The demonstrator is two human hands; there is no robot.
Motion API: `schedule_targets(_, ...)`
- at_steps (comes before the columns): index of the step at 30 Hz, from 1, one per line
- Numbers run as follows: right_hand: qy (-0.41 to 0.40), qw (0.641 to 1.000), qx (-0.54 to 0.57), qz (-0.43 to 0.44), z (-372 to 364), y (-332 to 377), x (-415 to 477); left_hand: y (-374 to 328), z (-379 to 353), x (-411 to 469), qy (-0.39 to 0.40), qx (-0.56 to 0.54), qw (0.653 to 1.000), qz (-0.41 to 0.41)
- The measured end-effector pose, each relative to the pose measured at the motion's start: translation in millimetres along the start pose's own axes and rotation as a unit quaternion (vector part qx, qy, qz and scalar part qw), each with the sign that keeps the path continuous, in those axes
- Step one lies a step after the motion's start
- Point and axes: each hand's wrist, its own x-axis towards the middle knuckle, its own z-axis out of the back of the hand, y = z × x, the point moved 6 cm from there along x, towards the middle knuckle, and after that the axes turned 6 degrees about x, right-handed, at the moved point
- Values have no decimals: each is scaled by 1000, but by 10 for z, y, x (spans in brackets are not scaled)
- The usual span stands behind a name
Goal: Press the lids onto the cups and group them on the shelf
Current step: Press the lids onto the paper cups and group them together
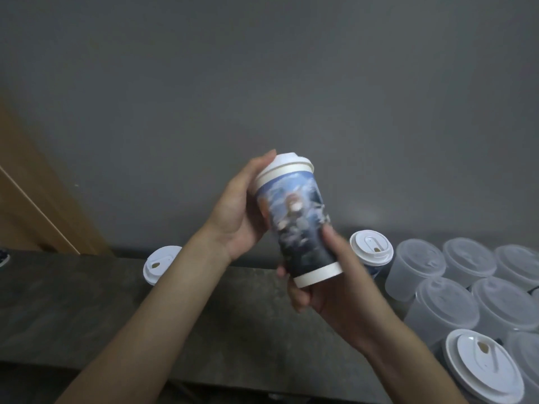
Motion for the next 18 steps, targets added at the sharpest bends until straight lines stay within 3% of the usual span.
schedule_targets(2,56,994,59,-68,-68,-26,-37,23,-6,-13,39,-1,999,12)
schedule_targets(5,76,994,47,-56,-3,-93,-15,20,20,-23,35,26,999,-13)
schedule_targets(7,30,995,-98,20,207,-115,48,-10,79,-39,27,75,994,-72)
schedule_targets(9,-61,941,-316,107,438,-145,126,26,93,-94,33,225,964,-137)
schedule_targets(10,-84,919,-364,124,529,-231,167,132,97,-122,43,293,944,-149)
schedule_targets(12,-113,908,-384,126,740,-504,236,500,188,-166,33,352,926,-134)
schedule_targets(15,-155,901,-389,113,1108,-960,303,1088,476,-262,-62,362,922,-121)
schedule_targets(18,-174,884,-423,93,1352,-1306,297,1592,639,-395,-88,362,923,-98)
